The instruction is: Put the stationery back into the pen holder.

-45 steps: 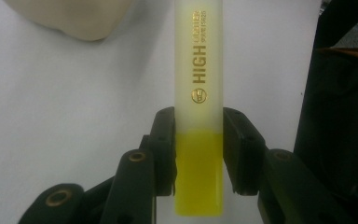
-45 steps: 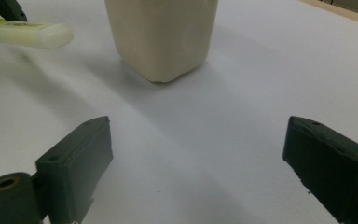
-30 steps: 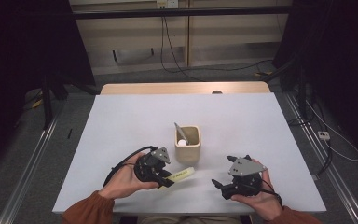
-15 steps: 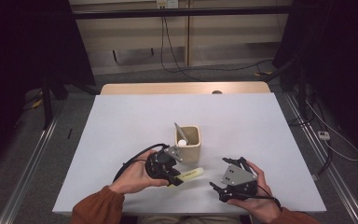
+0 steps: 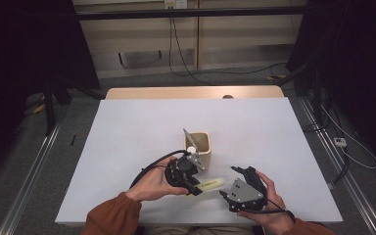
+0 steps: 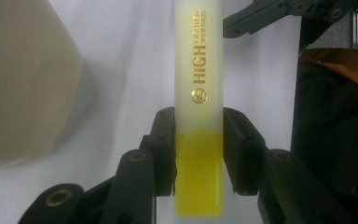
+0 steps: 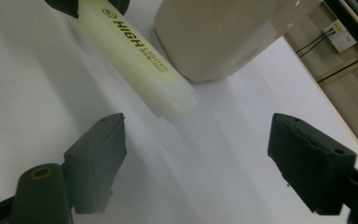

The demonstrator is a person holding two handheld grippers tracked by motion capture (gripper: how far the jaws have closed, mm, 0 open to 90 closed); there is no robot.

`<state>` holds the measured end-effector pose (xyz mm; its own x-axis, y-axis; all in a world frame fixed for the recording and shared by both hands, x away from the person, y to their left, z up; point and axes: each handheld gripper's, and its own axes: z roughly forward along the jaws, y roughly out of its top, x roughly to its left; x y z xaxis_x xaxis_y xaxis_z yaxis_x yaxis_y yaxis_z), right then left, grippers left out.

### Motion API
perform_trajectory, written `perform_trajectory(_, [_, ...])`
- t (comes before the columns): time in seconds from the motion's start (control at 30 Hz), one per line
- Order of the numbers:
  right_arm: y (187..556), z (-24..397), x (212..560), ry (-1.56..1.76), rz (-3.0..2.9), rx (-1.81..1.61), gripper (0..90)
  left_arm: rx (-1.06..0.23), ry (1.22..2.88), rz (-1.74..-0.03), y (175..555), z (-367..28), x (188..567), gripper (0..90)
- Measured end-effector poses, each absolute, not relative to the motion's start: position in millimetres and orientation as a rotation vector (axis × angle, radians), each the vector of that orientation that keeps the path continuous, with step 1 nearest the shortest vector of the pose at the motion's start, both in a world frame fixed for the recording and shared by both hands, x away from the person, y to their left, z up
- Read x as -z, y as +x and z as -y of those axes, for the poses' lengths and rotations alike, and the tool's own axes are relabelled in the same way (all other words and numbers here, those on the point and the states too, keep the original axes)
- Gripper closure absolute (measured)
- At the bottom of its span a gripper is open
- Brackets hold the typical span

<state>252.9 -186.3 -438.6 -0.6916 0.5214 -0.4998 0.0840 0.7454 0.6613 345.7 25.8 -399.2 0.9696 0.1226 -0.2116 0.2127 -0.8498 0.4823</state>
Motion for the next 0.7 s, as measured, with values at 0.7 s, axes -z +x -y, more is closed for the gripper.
perform_trajectory(0.7, [239.1,165.9,443.7,0.107,-2.137,-0.600,41.6,0.270,2.627,-0.190,347.3,-12.6,397.8,67.1])
